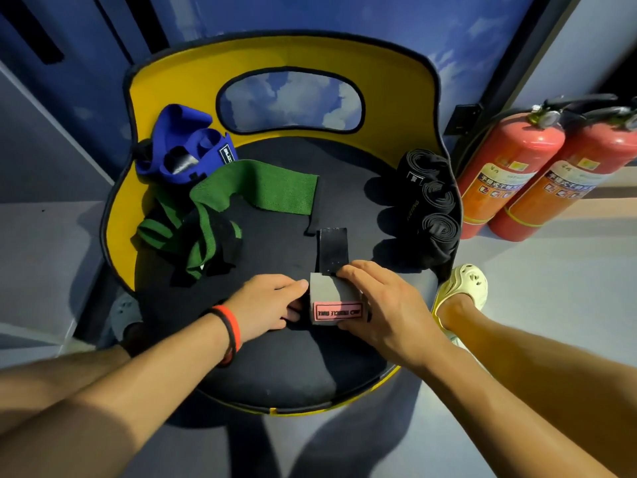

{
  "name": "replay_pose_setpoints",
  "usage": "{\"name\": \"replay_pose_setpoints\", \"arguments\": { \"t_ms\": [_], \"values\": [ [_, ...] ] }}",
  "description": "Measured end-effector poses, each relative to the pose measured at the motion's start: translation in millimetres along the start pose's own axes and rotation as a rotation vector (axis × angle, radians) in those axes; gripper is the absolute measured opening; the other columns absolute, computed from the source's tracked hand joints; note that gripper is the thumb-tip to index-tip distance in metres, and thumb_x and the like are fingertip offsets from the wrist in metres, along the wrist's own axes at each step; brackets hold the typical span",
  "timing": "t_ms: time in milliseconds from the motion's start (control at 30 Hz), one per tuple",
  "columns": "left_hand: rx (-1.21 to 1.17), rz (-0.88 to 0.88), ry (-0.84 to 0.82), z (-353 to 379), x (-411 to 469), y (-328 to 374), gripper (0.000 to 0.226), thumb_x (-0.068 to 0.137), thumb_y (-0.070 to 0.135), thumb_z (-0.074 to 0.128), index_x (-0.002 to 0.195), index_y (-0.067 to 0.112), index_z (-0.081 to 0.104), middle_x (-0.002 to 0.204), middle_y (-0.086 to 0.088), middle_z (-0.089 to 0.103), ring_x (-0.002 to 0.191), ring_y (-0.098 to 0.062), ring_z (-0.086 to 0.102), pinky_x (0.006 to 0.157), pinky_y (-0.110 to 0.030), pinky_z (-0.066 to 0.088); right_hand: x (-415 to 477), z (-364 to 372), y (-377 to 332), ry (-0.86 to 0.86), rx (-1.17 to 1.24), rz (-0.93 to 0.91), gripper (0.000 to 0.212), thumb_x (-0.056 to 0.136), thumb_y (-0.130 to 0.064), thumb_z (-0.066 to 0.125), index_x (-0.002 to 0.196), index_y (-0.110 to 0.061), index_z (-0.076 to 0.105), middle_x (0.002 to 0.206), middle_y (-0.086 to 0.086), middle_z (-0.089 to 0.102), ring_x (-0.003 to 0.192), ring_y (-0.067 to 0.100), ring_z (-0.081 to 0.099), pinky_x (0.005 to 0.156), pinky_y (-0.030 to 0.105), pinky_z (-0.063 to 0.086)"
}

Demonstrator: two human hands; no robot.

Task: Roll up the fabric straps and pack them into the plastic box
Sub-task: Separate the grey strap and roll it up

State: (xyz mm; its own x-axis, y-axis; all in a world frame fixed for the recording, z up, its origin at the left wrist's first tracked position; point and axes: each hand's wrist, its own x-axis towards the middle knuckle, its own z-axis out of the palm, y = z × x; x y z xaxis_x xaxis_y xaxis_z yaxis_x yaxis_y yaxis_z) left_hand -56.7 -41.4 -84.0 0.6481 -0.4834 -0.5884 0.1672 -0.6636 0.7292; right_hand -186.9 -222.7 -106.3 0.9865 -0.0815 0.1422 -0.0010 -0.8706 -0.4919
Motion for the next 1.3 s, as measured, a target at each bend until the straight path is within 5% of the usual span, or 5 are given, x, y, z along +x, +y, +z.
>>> {"name": "replay_pose_setpoints", "arguments": {
  "t_ms": [333, 433, 633, 900, 1300],
  "values": [
    [-0.253, 0.02, 0.055, 16.3, 17.0, 7.3, 0.024, 0.087, 0.034, 0.07, 0.103, 0.019, 0.08, 0.101, -0.001, 0.078, 0.103, -0.021, 0.071, 0.097, -0.04, 0.054, 5.7, -6.0, -1.3, -0.122, 0.015, -0.044, 0.07, 0.076, -0.038, 0.082, 0.137, -0.032, 0.048, 0.129, -0.016, 0.047, 0.106, 0.013, 0.057, 0.08, 0.039, 0.056],
    [-0.374, -0.021, 0.045, 13.7, 26.1, 9.1, 0.018, 0.092, 0.012, 0.069, 0.107, 0.011, 0.078, 0.106, -0.005, 0.077, 0.107, -0.02, 0.07, 0.09, -0.03, 0.054, 10.2, -8.6, 3.8, -0.151, 0.082, -0.038, 0.071, 0.076, -0.041, 0.082, 0.139, -0.033, 0.049, 0.129, -0.017, 0.048, 0.11, 0.01, 0.057, 0.084, 0.041, 0.056],
    [-0.385, -0.065, 0.126, 16.1, 37.1, 10.8, 0.007, 0.09, 0.015, 0.072, 0.093, 0.019, 0.076, 0.102, -0.006, 0.076, 0.105, -0.024, 0.069, 0.1, -0.044, 0.053, 11.1, -7.8, 10.7, -0.155, 0.183, 0.023, 0.071, 0.078, -0.041, 0.083, 0.141, -0.036, 0.051, 0.13, -0.017, 0.047, 0.119, 0.006, 0.053, 0.097, 0.037, 0.053],
    [-0.226, -0.133, 0.024, 7.6, 42.1, 17.1, 0.006, 0.089, 0.013, 0.074, 0.092, 0.008, 0.075, 0.08, -0.006, 0.07, 0.062, -0.008, 0.065, 0.052, -0.016, 0.048, 12.9, -15.3, 16.3, -0.256, 0.38, 0.078, 0.066, 0.075, -0.034, 0.089, 0.134, -0.034, 0.061, 0.124, -0.018, 0.053, 0.122, 0.008, 0.054, 0.101, 0.028, 0.048],
    [-0.109, 0.0, 0.128, 14.5, 50.1, 14.1, 0.031, 0.085, 0.016, 0.08, 0.059, 0.007, 0.064, 0.055, -0.002, 0.055, 0.067, -0.019, 0.057, 0.084, -0.047, 0.059, 13.5, -9.2, 8.2, -0.272, 0.35, 0.079, 0.068, 0.076, -0.03, 0.089, 0.137, -0.034, 0.06, 0.125, -0.021, 0.049, 0.12, -0.001, 0.051, 0.1, 0.01, 0.039]
  ]
}}
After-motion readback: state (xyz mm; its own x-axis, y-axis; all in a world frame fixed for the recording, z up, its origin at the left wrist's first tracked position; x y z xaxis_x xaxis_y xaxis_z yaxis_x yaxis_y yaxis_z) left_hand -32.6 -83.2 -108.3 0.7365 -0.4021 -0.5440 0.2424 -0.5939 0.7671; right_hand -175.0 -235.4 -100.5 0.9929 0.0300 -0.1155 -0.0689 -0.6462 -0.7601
